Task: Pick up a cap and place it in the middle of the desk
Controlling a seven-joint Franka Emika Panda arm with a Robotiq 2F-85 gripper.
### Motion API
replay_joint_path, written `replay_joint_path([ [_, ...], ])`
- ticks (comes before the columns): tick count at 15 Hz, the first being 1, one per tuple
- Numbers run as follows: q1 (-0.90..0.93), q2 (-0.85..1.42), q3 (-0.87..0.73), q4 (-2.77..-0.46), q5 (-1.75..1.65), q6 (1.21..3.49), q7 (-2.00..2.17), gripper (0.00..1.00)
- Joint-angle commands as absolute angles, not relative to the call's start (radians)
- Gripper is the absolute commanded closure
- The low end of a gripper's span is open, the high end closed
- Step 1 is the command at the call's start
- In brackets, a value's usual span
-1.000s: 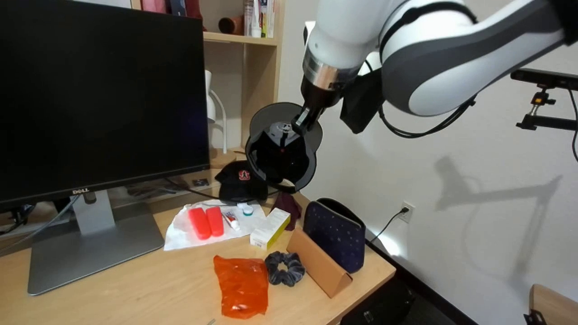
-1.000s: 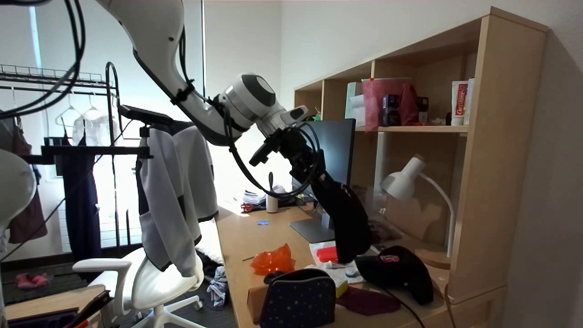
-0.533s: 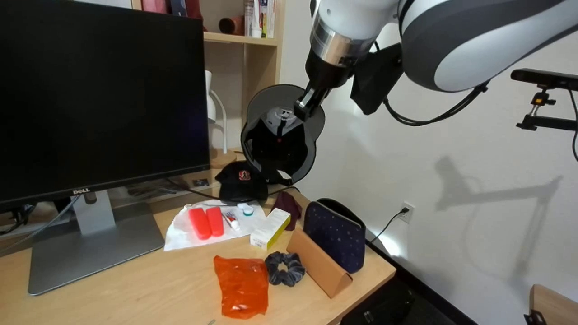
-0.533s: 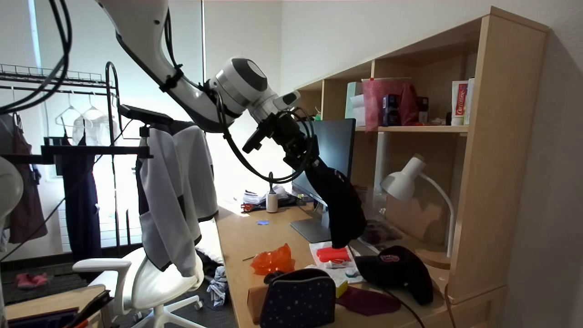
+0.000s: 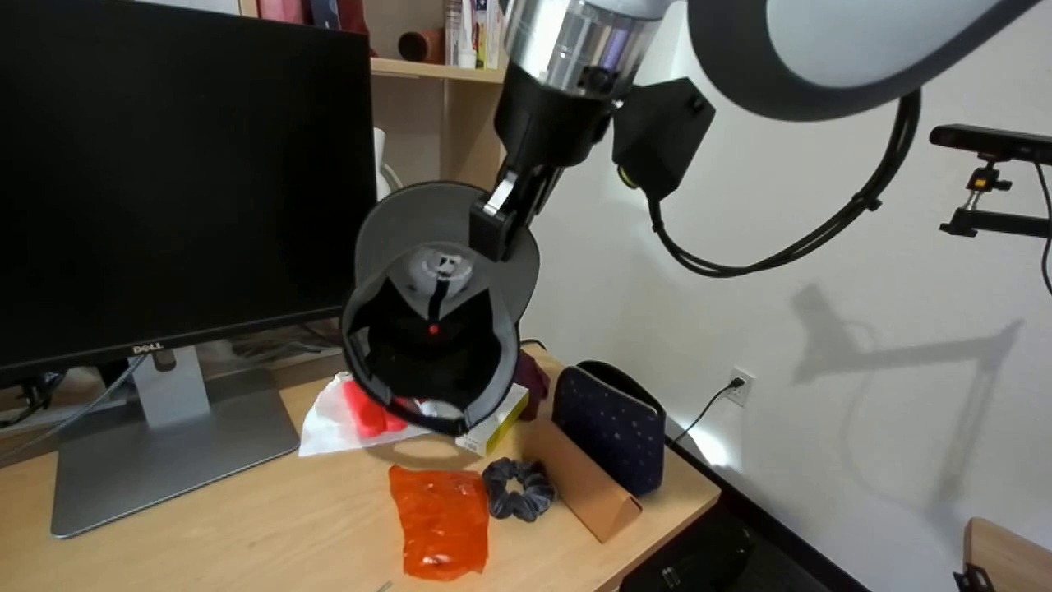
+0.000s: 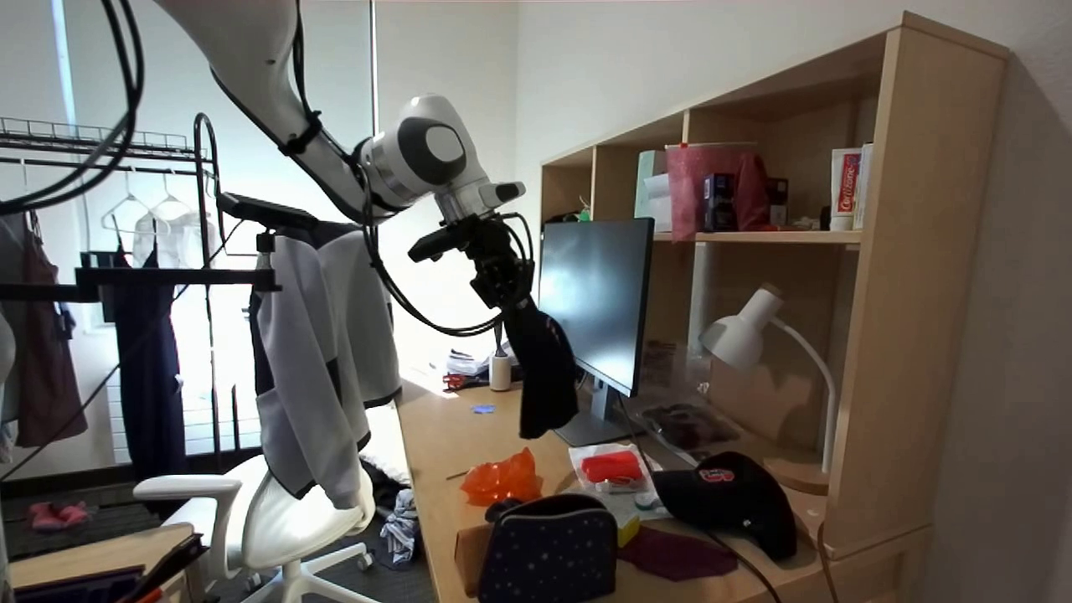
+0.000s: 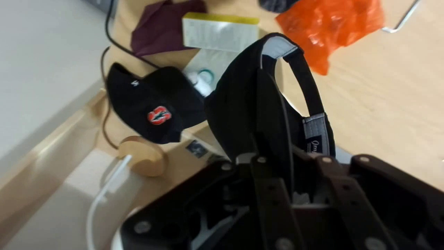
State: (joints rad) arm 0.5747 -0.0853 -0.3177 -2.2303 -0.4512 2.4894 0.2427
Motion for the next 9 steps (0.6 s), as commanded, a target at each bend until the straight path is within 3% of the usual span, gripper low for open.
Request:
replay_joint_path([
  [1,0.444,-0.029,-0.097,-2.137,-0.254,2.315,0.072,0.92],
  [5,0.35,0.041,0.067,-2.03,-0.272,2.238,0.079,0.92],
  [9,0.319,0.034,0.107,-2.052,-0.278,2.263,0.116,0.91],
])
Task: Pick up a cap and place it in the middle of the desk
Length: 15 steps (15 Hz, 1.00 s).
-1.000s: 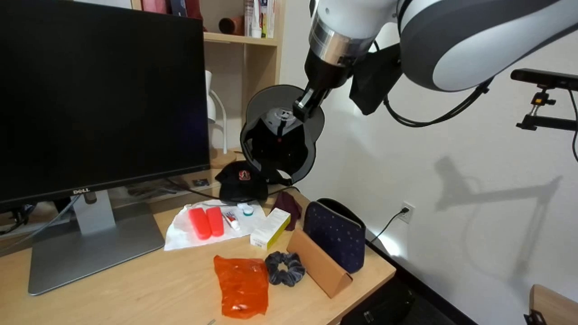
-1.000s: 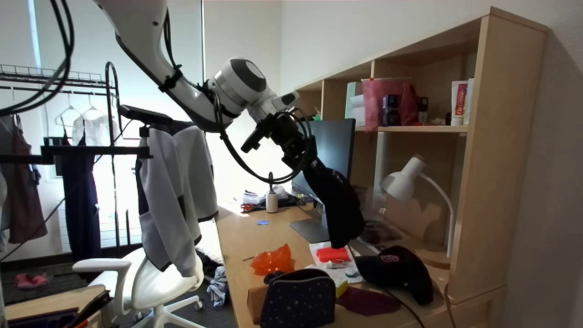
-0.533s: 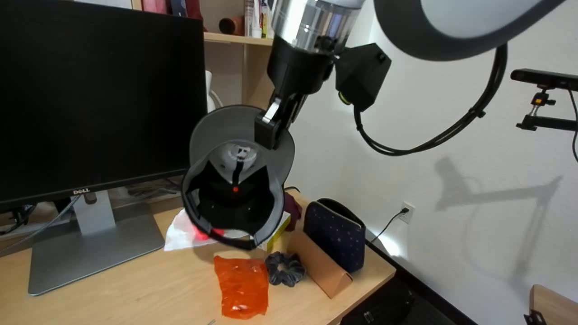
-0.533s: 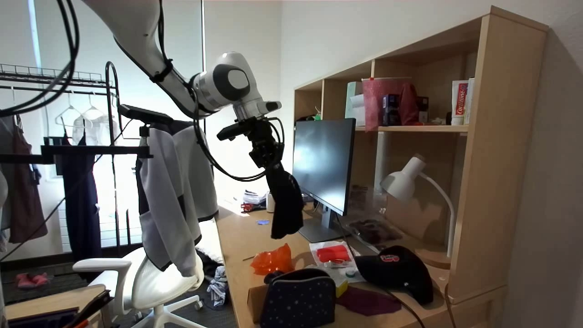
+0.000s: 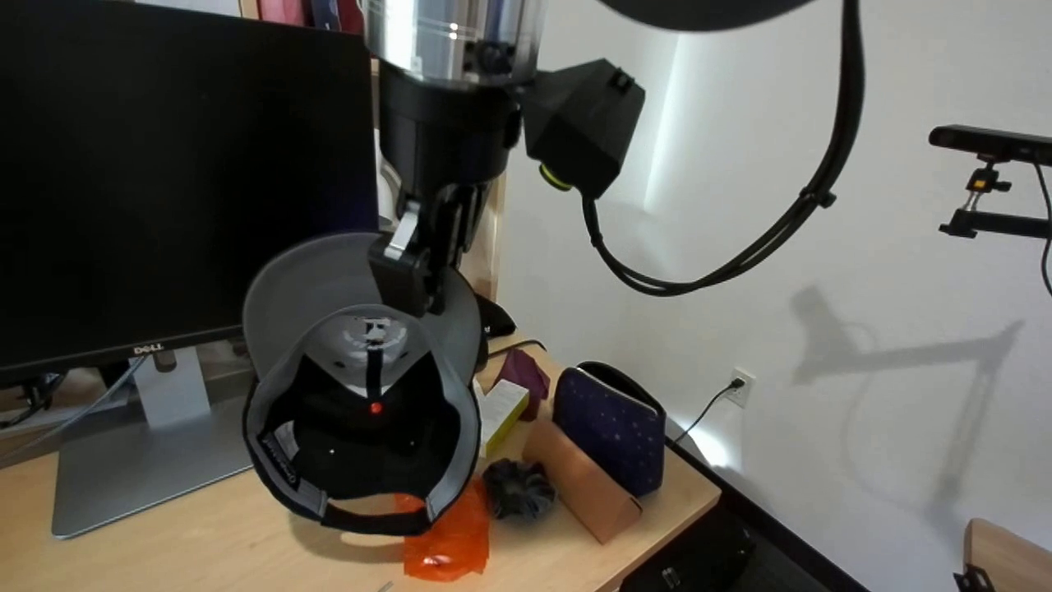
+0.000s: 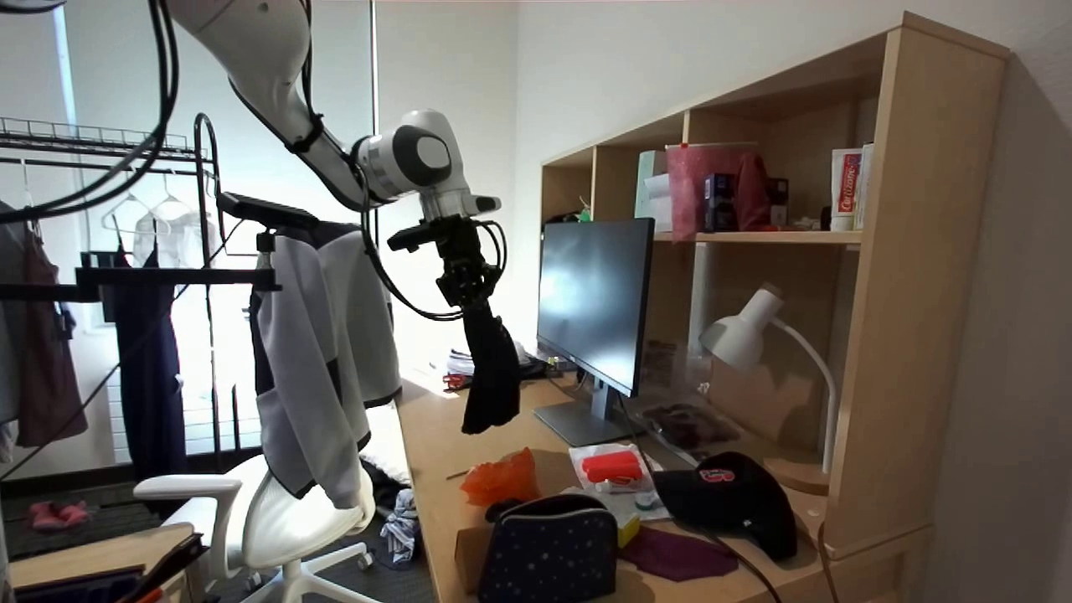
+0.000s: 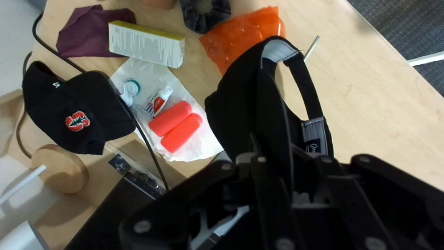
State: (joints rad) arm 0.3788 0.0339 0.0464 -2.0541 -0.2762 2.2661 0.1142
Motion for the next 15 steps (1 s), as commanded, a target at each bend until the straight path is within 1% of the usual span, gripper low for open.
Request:
replay_joint_path([
  [1,0.318,0.038,0.106,-2.049,-0.279,2.263,0.116,0.91],
  [3,0.312,0.045,0.114,-2.048,-0.271,2.27,0.102,0.92],
  [7,0.312,0.126,0.18,-1.994,-0.239,2.299,0.001,0.92],
  [15,0.303,0.318,0.264,-1.843,-0.076,2.216,-0.156,0.92],
])
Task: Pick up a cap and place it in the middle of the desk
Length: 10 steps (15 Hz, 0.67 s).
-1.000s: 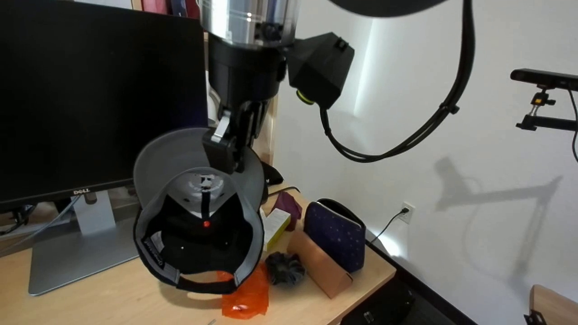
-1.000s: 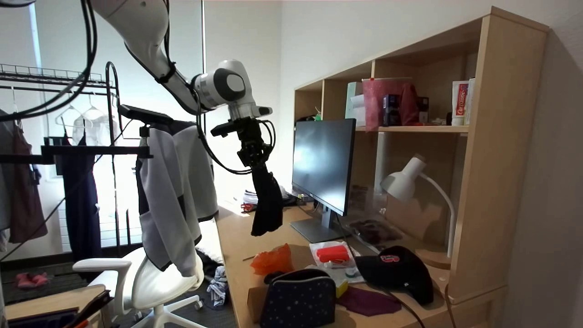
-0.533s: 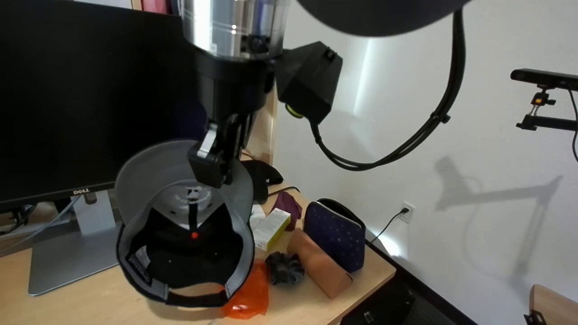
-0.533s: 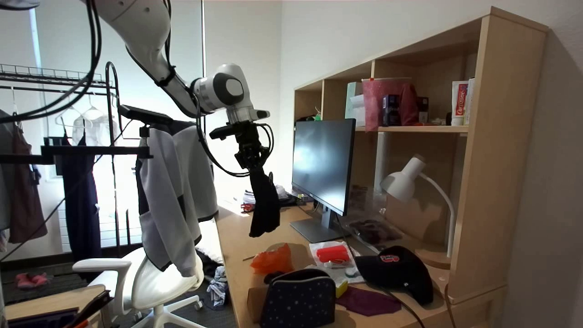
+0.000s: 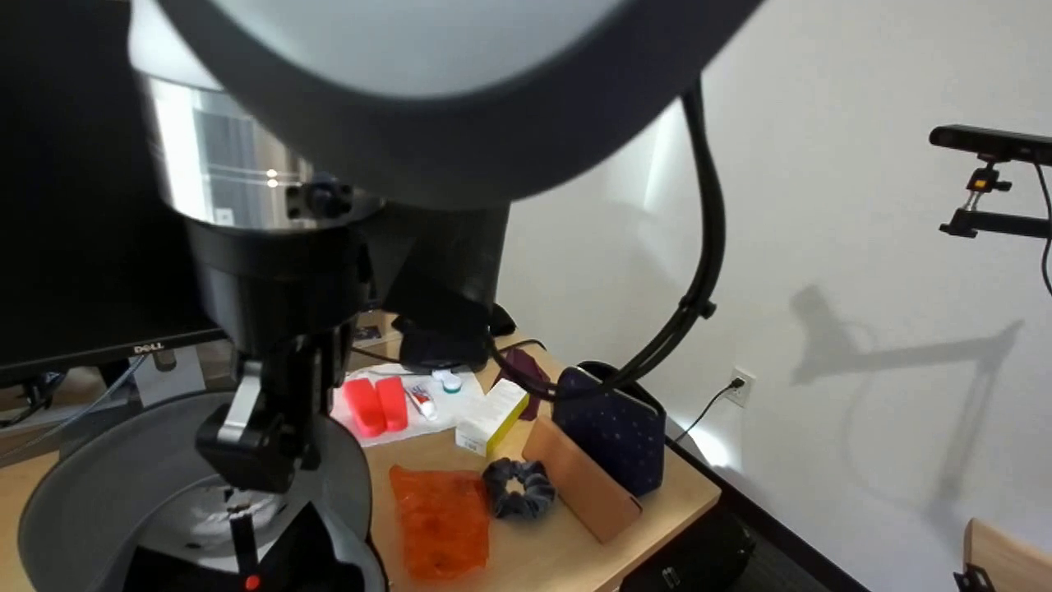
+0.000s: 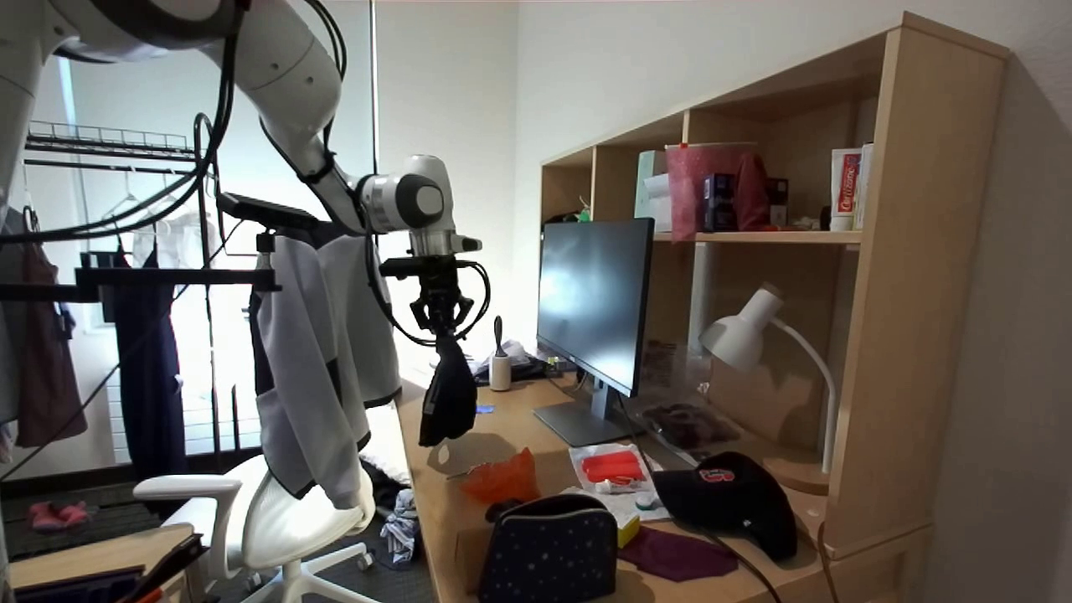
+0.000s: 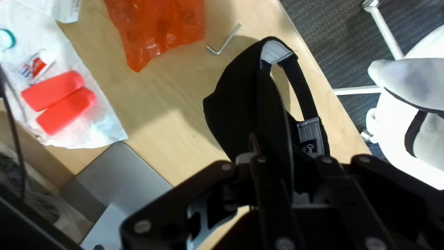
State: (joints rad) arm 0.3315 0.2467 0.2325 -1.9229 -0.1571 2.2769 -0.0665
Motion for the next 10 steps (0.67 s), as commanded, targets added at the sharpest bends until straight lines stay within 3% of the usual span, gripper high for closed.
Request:
replay_joint_path([
  [1,0.302,0.346,0.264,-1.821,-0.062,2.189,-0.167,0.92],
  [10,0.298,0.508,0.237,-1.662,-0.073,2.064,-0.234,0.92],
])
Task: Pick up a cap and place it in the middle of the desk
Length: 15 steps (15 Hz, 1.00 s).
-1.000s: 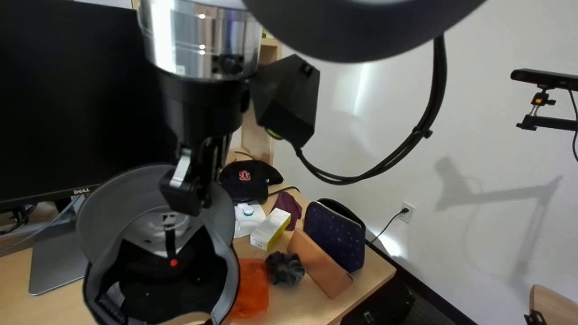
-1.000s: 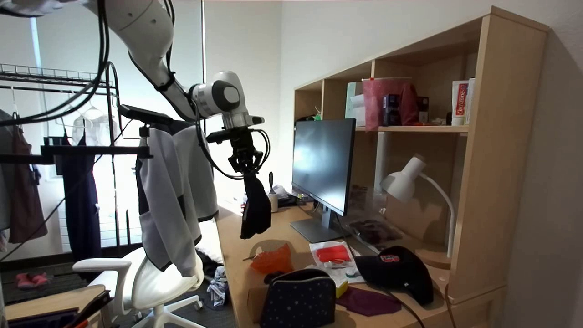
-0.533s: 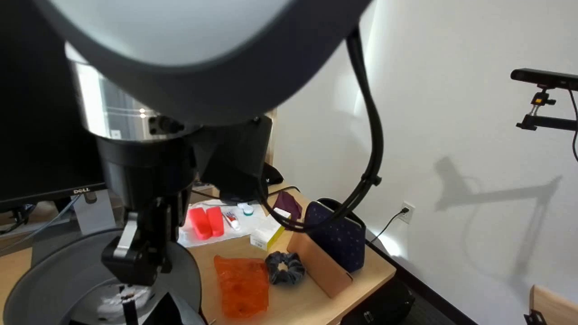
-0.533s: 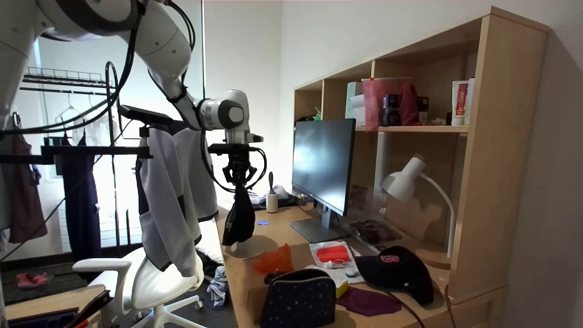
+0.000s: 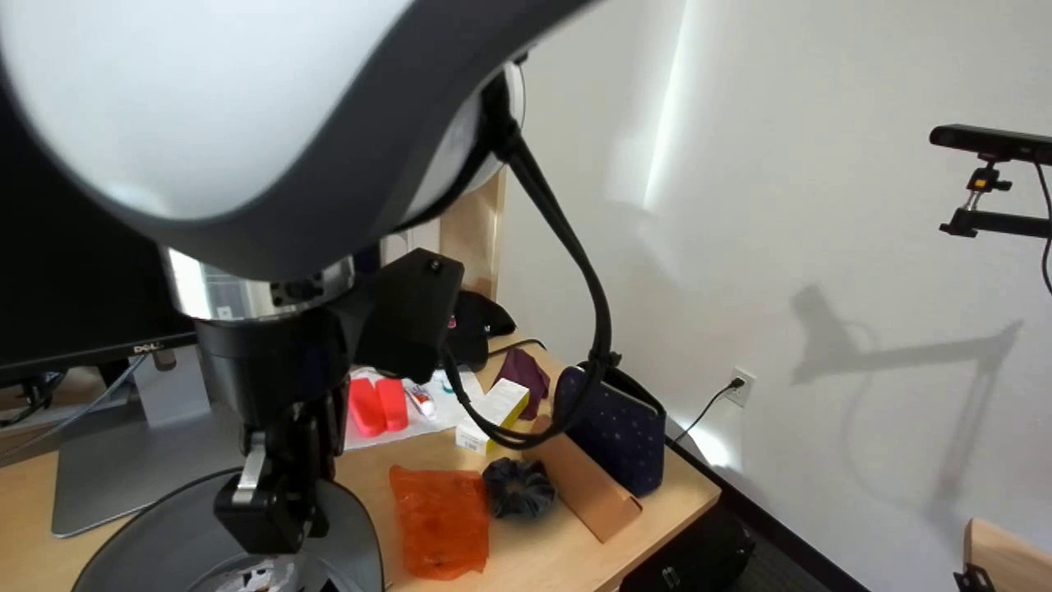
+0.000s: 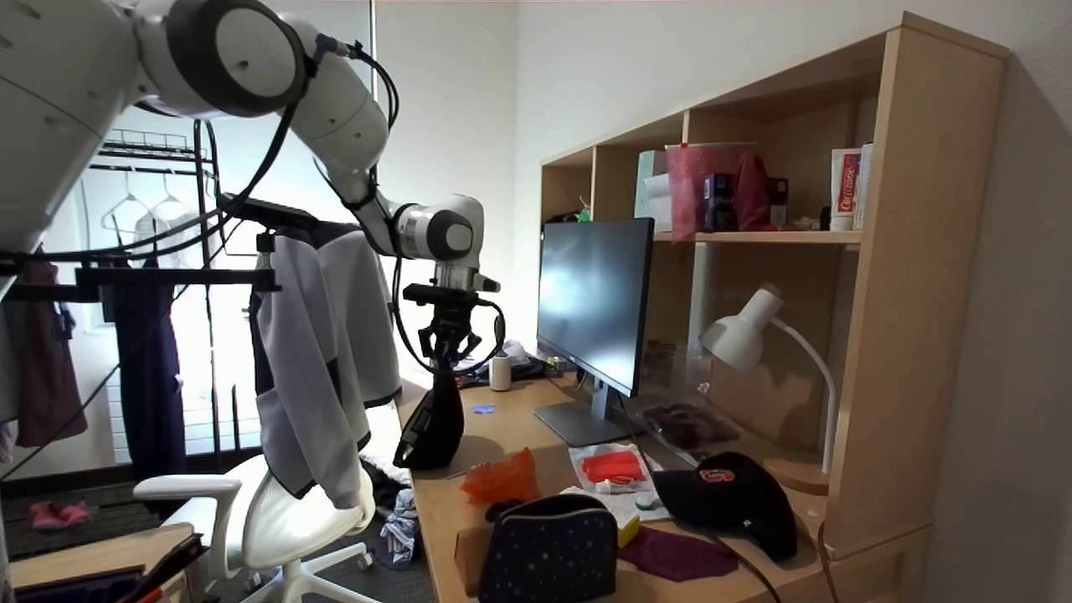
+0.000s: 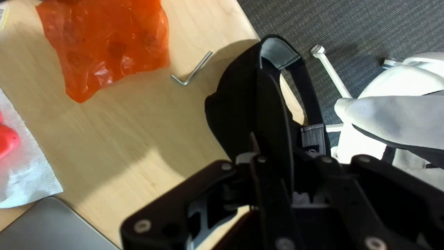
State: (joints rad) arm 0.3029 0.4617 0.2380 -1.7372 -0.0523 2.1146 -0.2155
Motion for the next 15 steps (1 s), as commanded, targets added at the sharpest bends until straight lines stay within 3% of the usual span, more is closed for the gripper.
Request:
replay_joint_path([
  [1,0.301,0.519,0.232,-1.647,-0.082,2.067,-0.233,0.66],
  [4,0.308,0.539,0.22,-1.617,-0.112,2.082,-0.222,0.54],
  [12,0.32,0.519,0.21,-1.608,-0.164,2.113,-0.198,0.02],
  [15,0.344,0.452,0.198,-1.652,-0.214,2.078,-0.142,0.0],
])
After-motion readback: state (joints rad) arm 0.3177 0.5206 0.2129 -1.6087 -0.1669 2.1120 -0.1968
